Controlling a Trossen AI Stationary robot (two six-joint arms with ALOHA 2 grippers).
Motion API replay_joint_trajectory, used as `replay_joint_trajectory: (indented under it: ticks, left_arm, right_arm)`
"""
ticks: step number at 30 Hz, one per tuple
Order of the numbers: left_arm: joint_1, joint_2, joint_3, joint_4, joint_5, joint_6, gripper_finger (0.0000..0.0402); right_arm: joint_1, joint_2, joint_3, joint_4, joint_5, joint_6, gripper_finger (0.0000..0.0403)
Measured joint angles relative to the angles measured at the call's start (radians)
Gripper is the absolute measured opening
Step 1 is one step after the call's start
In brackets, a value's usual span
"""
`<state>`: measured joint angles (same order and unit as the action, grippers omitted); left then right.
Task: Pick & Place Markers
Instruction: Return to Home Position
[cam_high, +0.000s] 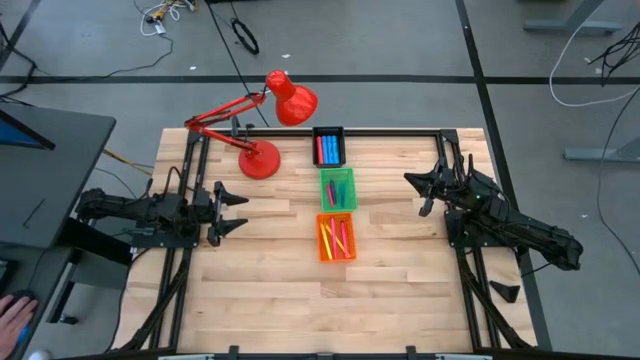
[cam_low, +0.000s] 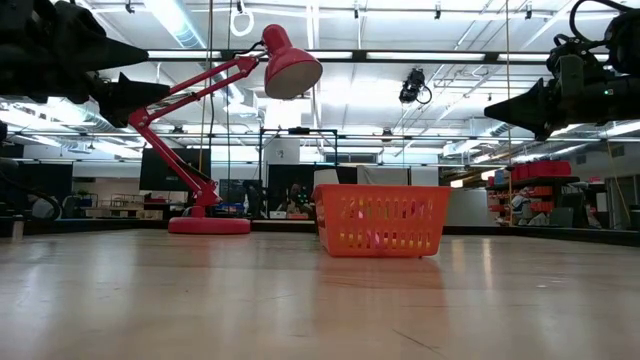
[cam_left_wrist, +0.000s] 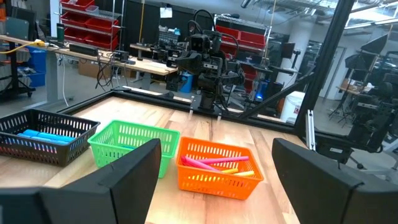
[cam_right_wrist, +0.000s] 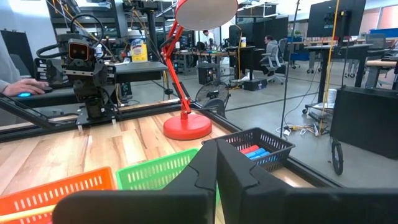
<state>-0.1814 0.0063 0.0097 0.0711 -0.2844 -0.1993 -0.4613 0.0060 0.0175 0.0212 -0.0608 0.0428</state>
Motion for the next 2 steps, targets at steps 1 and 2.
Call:
replay_joint_trajectory:
  ticks: [1,2]
  left_arm:
    - [0.000,0.000,0.000,0.000,0.000,0.000,0.0314]
    - [0.000,0.000,0.000,0.000,0.000,0.000,0.0314]
  right_arm:
    - [0.000,0.000,0.000,0.000,0.000,0.000,0.0010]
    - [0.000,0.000,0.000,0.000,0.000,0.000,0.0010]
